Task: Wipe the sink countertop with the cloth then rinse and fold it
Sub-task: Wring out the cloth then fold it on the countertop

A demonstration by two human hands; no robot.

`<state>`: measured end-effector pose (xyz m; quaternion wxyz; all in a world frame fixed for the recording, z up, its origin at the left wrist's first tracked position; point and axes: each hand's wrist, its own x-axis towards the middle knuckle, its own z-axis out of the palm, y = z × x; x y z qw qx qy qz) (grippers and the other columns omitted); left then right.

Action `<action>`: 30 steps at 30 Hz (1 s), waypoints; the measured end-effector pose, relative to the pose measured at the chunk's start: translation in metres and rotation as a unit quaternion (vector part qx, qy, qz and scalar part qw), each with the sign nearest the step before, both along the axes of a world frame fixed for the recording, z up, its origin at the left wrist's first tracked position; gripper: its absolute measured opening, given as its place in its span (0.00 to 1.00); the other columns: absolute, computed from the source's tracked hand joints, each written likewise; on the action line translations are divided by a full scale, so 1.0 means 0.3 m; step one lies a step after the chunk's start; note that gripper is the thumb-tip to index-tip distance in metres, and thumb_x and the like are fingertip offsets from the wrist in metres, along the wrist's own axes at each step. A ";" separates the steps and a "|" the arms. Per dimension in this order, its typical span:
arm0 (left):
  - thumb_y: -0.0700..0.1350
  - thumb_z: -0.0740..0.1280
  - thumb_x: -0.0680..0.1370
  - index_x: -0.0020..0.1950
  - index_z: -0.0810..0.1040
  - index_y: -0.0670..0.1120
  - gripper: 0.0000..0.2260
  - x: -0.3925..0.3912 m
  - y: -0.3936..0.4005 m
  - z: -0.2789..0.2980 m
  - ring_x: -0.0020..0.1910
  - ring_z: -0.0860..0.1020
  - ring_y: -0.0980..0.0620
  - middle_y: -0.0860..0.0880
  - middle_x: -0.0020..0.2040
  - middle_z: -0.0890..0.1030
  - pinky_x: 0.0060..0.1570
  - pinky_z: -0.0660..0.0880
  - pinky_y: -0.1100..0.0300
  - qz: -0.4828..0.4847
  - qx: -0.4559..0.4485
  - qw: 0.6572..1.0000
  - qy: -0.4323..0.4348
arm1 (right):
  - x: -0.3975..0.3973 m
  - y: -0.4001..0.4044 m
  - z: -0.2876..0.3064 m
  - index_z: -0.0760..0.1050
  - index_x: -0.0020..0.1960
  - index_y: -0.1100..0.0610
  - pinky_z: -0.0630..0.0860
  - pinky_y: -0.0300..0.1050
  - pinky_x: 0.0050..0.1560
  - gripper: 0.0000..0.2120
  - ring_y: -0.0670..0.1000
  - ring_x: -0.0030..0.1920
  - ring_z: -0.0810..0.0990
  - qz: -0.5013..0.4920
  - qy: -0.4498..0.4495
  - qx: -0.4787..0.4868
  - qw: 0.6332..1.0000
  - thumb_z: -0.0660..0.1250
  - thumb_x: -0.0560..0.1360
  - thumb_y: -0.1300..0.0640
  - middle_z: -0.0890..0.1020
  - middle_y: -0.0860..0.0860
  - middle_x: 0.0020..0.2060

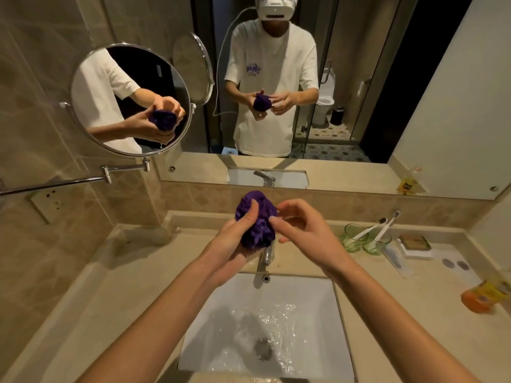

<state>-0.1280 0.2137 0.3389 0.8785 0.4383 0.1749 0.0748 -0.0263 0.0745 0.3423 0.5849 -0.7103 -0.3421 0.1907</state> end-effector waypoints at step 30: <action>0.51 0.76 0.75 0.67 0.77 0.60 0.21 -0.061 0.075 -0.035 0.40 0.78 0.50 0.48 0.51 0.85 0.39 0.73 0.54 -0.008 0.250 0.968 0.005 | 0.001 0.050 0.124 0.76 0.49 0.54 0.77 0.33 0.39 0.03 0.42 0.44 0.81 -0.096 -0.225 0.068 0.967 0.66 0.81 0.61 0.81 0.45 0.42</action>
